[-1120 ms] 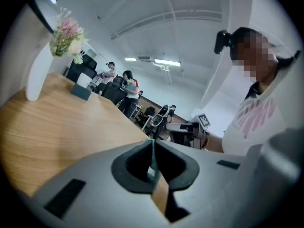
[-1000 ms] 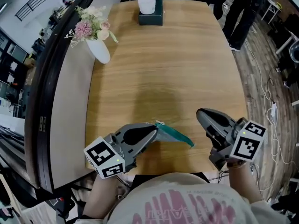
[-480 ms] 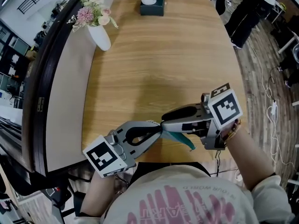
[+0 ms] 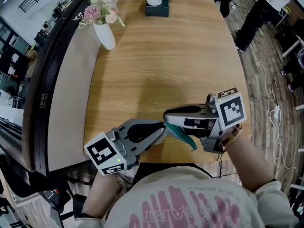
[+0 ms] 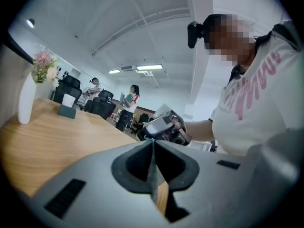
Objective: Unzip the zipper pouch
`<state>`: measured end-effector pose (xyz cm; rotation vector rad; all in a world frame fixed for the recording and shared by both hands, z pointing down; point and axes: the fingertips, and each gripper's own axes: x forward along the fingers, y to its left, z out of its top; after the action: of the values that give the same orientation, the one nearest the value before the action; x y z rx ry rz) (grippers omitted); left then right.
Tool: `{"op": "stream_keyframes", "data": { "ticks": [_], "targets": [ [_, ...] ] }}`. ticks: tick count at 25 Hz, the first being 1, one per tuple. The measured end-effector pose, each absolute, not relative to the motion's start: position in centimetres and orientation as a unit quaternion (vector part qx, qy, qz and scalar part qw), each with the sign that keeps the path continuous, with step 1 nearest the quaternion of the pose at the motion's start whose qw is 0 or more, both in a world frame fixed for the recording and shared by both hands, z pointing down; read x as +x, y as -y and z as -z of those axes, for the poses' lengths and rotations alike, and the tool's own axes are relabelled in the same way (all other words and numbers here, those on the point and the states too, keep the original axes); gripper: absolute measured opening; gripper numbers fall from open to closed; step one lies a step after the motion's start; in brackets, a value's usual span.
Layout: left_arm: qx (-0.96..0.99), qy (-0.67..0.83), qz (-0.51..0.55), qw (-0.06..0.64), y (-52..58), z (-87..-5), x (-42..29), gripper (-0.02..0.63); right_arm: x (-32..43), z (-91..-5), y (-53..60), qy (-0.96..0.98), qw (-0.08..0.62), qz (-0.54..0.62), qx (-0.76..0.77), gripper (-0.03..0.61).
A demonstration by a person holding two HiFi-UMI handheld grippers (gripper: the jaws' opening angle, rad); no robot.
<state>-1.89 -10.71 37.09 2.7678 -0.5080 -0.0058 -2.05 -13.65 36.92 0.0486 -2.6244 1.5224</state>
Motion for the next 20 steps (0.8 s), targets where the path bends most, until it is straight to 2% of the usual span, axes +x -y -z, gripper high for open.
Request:
{"op": "stream_keyframes", "data": {
  "ticks": [14, 20],
  "targets": [
    [0.949, 0.208, 0.056, 0.23, 13.1, -37.1, -3.1, 0.015, -0.9, -35.3, 14.9, 0.9, 0.0, -0.428, 0.083, 0.029],
    [0.923, 0.241, 0.055, 0.295, 14.7, -37.9, -3.4, 0.011, -1.2, -35.5, 14.8, 0.93, 0.032, -0.355, 0.095, 0.0]
  ]
}}
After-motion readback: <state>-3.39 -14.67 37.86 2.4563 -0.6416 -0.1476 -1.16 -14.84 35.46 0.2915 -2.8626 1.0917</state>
